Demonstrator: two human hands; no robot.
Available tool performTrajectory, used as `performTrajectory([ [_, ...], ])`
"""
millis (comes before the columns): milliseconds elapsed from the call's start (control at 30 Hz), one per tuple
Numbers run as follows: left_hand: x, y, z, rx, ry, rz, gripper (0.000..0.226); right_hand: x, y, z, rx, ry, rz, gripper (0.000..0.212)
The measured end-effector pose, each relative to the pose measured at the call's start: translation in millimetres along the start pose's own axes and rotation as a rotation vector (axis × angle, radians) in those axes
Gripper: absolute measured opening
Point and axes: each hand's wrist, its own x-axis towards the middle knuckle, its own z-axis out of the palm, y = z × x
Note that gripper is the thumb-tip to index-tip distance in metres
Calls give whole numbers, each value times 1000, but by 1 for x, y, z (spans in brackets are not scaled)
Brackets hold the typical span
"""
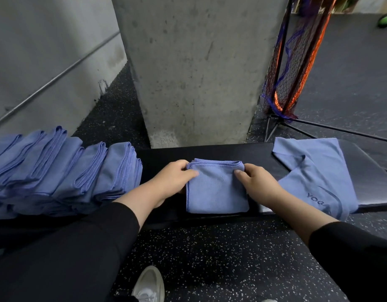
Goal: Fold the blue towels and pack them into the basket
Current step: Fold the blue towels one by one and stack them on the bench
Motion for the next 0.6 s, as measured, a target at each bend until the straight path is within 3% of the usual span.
performTrajectory([
  [167,28,0,9,127,92,-40,18,30,6,8,-74,48,45,38],
  [300,37,-2,11,541,213,5,35,42,15,15,-237,99,65,36],
  [367,36,-4,10,705,305,113,43,42,18,16,-249,214,9,38],
  [433,33,-4,9,777,349,361,43,37,16,14,-267,322,-195,33],
  [500,26,-4,11,823,240,576,46,26,10,14,-306,336,-449,28],
  [600,18,-17,23,1029,-29,582,59,8,14,27,-402,133,-569,42],
])
